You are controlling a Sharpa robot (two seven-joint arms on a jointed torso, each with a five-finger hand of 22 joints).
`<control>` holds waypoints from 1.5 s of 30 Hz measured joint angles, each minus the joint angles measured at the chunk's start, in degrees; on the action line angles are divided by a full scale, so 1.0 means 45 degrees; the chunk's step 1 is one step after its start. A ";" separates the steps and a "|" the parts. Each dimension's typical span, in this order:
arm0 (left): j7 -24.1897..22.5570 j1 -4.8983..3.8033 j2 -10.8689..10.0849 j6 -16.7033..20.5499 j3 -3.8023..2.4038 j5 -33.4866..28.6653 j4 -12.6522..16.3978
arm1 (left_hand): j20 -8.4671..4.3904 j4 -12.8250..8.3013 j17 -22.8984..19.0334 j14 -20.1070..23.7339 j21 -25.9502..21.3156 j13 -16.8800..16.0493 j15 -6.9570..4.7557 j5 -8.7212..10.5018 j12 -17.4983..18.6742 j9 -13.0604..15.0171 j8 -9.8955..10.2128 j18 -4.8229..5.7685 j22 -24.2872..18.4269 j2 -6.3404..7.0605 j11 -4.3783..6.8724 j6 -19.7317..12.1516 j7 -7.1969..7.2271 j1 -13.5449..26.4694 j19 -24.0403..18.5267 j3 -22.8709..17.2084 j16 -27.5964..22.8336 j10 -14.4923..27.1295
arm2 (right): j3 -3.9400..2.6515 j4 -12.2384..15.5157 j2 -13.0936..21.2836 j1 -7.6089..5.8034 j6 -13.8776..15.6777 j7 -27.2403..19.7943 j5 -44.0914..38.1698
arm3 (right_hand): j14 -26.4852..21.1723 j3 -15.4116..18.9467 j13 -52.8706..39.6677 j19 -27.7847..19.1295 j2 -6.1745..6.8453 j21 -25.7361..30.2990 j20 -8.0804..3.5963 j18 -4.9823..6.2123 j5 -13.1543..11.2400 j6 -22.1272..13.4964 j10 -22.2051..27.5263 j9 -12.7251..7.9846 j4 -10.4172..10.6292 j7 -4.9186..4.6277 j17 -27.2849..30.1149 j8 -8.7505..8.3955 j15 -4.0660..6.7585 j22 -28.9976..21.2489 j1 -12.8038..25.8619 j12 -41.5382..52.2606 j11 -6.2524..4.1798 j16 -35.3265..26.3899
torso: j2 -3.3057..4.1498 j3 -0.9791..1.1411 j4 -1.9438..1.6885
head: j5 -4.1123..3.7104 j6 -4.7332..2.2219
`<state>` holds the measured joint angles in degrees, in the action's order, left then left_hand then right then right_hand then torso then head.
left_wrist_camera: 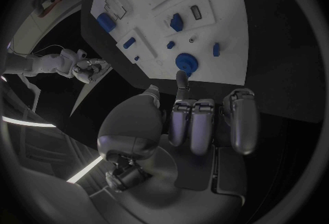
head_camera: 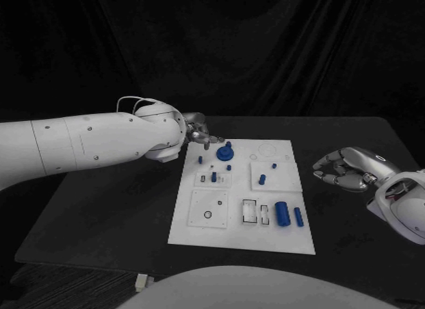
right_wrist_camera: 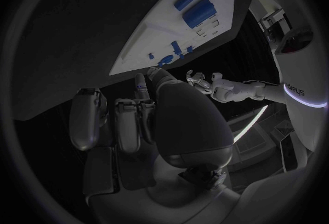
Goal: Assemble the parts on the task board
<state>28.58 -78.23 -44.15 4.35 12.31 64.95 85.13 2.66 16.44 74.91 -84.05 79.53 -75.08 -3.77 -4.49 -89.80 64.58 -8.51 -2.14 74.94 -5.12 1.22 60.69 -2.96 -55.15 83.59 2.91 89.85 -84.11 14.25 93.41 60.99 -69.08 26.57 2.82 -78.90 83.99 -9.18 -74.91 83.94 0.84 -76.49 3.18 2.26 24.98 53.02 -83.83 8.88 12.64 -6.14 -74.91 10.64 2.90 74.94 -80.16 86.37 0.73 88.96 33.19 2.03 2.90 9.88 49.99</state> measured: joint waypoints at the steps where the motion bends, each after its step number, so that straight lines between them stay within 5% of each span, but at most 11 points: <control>1: 0.0025 -0.0047 0.0073 -0.0197 0.0001 -0.0118 -0.0097 | 0.0000 0.0000 0.0000 0.0000 0.0000 0.0000 0.0000 -0.0179 0.0000 0.0029 0.0000 0.0000 0.0001 -0.0058 0.0000 0.0000 0.0000 -0.0202 0.0000 0.0000 0.0000 0.0000 | 0.0000 -0.0001 -0.0017 0.0000 0.0000 0.0004 0.0000 | 0.0000 0.0000 0.0000 0.0000 0.0000 0.0000 0.0000 0.0001 0.0000 0.0000 0.0000 0.0000 0.0000 0.0000 0.0000 0.0000 0.0000 0.0000 0.0000 0.0000 0.0000 0.0000 | -0.0001 0.0000 -0.0002 | -0.0002 0.0000; 3: 0.0123 -0.0136 0.0264 -0.0732 0.0001 -0.0386 -0.0364 | 0.0029 -0.0185 0.0000 0.0000 0.0000 0.0001 0.0000 -0.0561 0.0000 0.0034 0.0000 0.0001 0.0001 -0.0142 0.0000 0.0000 0.0000 -0.0618 -0.0030 -0.0081 0.0000 0.0000 | 0.0000 0.0000 -0.0042 0.0000 0.0000 0.0011 0.0000 | 0.0000 0.0000 0.0000 0.0000 0.0000 0.0000 0.0000 0.0000 0.0000 0.0000 0.0000 0.0000 0.0000 0.0000 0.0000 0.0000 0.0000 -0.0001 0.0000 0.0000 0.0000 0.0000 | 0.0000 -0.0001 -0.0006 | -0.0021 0.0000; 10: 0.0758 -0.0207 0.0947 -0.2697 0.0000 -0.1558 -0.1386 | 0.0074 -0.0465 0.0000 0.0000 0.0000 0.0000 0.0000 -0.0853 0.0000 -0.0453 0.0231 0.0000 0.0000 -0.0148 0.0000 0.0000 0.0000 -0.1186 0.0018 -0.0280 0.0000 0.0000 | 0.0000 0.0037 -0.0047 0.0000 -0.0002 0.0027 0.0000 | 0.0000 -0.0035 0.0000 0.0000 0.0000 0.0000 0.0000 0.0000 0.0000 0.0000 0.0000 0.0001 0.0035 0.0000 0.0000 0.0000 0.0000 -0.0001 0.0000 0.0000 0.0000 0.0000 | 0.0011 -0.0031 -0.0007 | -0.0096 0.0000; 19: 0.1490 -0.0224 0.1840 -0.4554 0.0006 -0.2576 -0.2627 | 0.0098 -0.0495 0.0000 0.0047 0.0071 0.0000 0.0046 -0.0719 0.0000 -0.2009 0.1045 0.0001 -0.0001 -0.0148 -0.0045 0.0254 -0.0071 -0.1186 0.0042 -0.0248 0.0000 0.0046 | -0.0001 0.0093 -0.0042 0.0000 -0.0009 0.0041 0.0000 | 0.0000 -0.0034 0.0000 0.0000 0.0000 0.0000 0.0000 0.0000 0.0000 0.0000 0.0000 0.0001 0.0035 0.0000 0.0000 0.0000 0.0000 -0.0003 0.0000 0.0000 0.0000 0.0000 | 0.0032 -0.0046 0.0009 | -0.0012 0.0000; 22: 0.1607 -0.0224 0.2109 -0.4947 0.0006 -0.2733 -0.2938 | 0.0119 -0.0547 0.0000 -0.0001 0.0071 0.0000 0.0094 -0.0719 0.0000 -0.2969 0.1054 -0.0001 -0.0001 -0.0148 -0.0127 0.0280 -0.0097 -0.1186 0.0064 -0.0196 0.0000 0.0037 | -0.0002 0.0119 -0.0061 0.0000 -0.0010 0.0042 0.0000 | 0.0000 -0.0034 0.0000 0.0000 0.0000 0.0000 0.0000 0.0000 0.0000 0.0000 0.0000 -0.0002 0.0035 0.0000 0.0000 0.0000 0.0000 -0.0003 0.0000 0.0000 0.0000 0.0000 | 0.0037 -0.0046 0.0015 | 0.0018 0.0000; 28: 0.1682 -0.0187 0.2477 -0.5411 0.0001 -0.2920 -0.3333 | 0.0119 -0.0689 0.0000 -0.0001 0.0071 0.0000 0.0094 -0.0719 0.0000 -0.3800 0.1054 0.0000 -0.0002 -0.0148 -0.0135 0.0278 -0.0096 -0.1186 0.0064 -0.0267 0.0000 0.0046 | -0.0002 0.0155 -0.0076 0.0000 -0.0010 0.0042 0.0000 | 0.0000 -0.0034 0.0000 0.0000 0.0000 0.0000 0.0000 0.0000 0.0000 0.0000 0.0000 -0.0009 0.0035 0.0000 0.0000 0.0000 0.0000 -0.0004 0.0000 0.0000 0.0000 0.0000 | 0.0046 -0.0050 0.0026 | 0.0044 0.0000; 45: 0.1680 0.0201 0.2904 -0.5843 0.0002 -0.3079 -0.3720 | 0.0118 -0.1254 0.0000 -0.0001 0.0020 0.0000 0.0093 -0.0867 0.0000 -0.4629 0.1054 -0.0001 -0.0003 -0.0258 -0.0135 0.0412 -0.0139 -0.1668 0.0064 -0.0621 0.0000 0.0046 | -0.0002 0.0221 -0.0026 0.0000 -0.0014 0.0042 0.0000 | 0.0000 -0.0034 0.0000 0.0000 0.0000 0.0000 0.0000 -0.0001 0.0064 0.0000 0.0000 -0.0008 0.0035 0.0000 0.0000 -0.0062 0.0000 -0.0006 0.0000 0.0000 0.0000 0.0000 | 0.0024 -0.0032 0.0006 | 0.0065 0.0000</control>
<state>36.14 -77.33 -31.08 -21.94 12.32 51.10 68.40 3.19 10.79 74.91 -84.05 79.62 -75.07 -3.35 -8.39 -89.80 43.75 -3.77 -2.14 74.93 -6.28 0.61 62.55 -3.59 -62.66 83.88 0.12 89.85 -83.90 14.24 94.41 60.87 -69.08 26.51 3.01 -78.90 83.99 -9.33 -74.91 83.94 0.84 -76.49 3.18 2.25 25.26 53.02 -83.83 8.84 12.79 -6.14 -74.90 10.36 2.90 74.91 -80.16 86.37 0.73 88.96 33.30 1.88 2.93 10.17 49.99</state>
